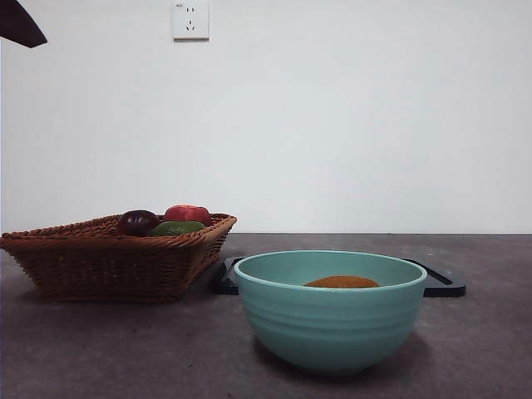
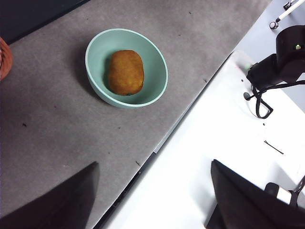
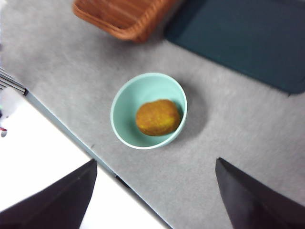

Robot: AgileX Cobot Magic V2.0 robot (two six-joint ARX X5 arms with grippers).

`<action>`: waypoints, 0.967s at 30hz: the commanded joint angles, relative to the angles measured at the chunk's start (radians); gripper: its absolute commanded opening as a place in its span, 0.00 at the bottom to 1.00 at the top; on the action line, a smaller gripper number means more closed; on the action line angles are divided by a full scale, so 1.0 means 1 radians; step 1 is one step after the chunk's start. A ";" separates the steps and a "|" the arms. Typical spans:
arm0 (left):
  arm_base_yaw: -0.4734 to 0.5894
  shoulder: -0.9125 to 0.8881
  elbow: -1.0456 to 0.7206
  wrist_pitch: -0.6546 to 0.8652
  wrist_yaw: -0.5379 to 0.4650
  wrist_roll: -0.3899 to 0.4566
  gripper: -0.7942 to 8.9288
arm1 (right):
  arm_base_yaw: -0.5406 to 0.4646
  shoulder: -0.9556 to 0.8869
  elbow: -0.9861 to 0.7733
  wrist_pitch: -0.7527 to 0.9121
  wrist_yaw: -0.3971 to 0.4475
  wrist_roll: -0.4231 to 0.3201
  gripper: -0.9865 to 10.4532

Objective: Pick up the wifruite, put it on the bowl, pick up the plate, put it on desk

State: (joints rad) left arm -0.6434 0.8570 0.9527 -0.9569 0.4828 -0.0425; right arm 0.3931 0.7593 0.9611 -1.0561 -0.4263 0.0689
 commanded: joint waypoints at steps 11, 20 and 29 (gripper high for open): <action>-0.005 0.005 0.009 0.011 0.008 0.005 0.47 | 0.089 0.137 -0.274 0.403 -0.009 0.212 0.41; -0.005 0.005 0.009 0.011 0.008 0.005 0.47 | 0.154 0.355 -0.277 0.581 0.089 0.212 0.33; -0.005 0.005 0.009 0.011 0.008 0.008 0.47 | 0.203 0.535 -0.277 0.730 0.163 0.212 0.23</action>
State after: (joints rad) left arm -0.6434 0.8570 0.9527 -0.9535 0.4828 -0.0425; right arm 0.5842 1.2755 0.6788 -0.3386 -0.2691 0.2707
